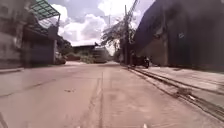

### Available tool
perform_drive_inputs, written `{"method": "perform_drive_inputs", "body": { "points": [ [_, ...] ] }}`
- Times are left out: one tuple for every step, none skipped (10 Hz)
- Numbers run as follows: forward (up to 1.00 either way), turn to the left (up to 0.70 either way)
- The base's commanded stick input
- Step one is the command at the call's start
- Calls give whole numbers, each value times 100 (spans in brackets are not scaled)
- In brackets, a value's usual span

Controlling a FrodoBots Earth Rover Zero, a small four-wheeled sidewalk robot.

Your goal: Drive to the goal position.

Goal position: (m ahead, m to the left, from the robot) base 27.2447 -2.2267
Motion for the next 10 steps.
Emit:
{"method": "perform_drive_inputs", "body": {
  "points": [
    [70, 0],
    [70, 0],
    [70, 0],
    [70, 0],
    [70, 0],
    [70, 0],
    [70, 0],
    [70, 0],
    [70, 0],
    [70, -26]
  ]
}}
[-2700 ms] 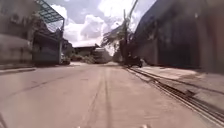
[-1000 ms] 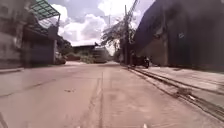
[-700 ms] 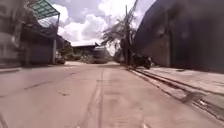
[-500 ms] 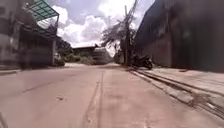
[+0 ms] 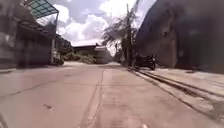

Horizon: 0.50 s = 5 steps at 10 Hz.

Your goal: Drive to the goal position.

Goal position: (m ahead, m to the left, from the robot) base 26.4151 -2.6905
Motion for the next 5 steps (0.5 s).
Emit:
{"method": "perform_drive_inputs", "body": {
  "points": [
    [70, -30],
    [70, -31],
    [70, -31],
    [70, -31],
    [70, 0]
  ]
}}
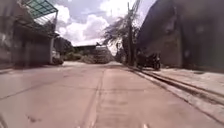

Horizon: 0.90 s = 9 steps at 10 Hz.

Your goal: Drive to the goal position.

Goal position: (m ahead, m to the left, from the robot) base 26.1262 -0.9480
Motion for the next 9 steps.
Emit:
{"method": "perform_drive_inputs", "body": {
  "points": [
    [70, 0],
    [70, 0],
    [70, 0],
    [70, 0],
    [70, 0],
    [70, 0],
    [70, 0],
    [70, 0],
    [70, 0]
  ]
}}
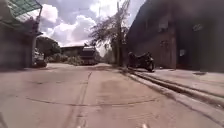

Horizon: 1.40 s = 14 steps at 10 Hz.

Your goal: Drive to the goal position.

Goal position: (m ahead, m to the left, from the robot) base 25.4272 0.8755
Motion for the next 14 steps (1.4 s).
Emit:
{"method": "perform_drive_inputs", "body": {
  "points": [
    [70, 0],
    [70, 0],
    [70, 0],
    [70, 0],
    [70, 0],
    [70, 0],
    [70, 0],
    [70, 0],
    [70, 0],
    [70, 0],
    [70, 0],
    [70, 0],
    [70, 0],
    [70, 0]
  ]
}}
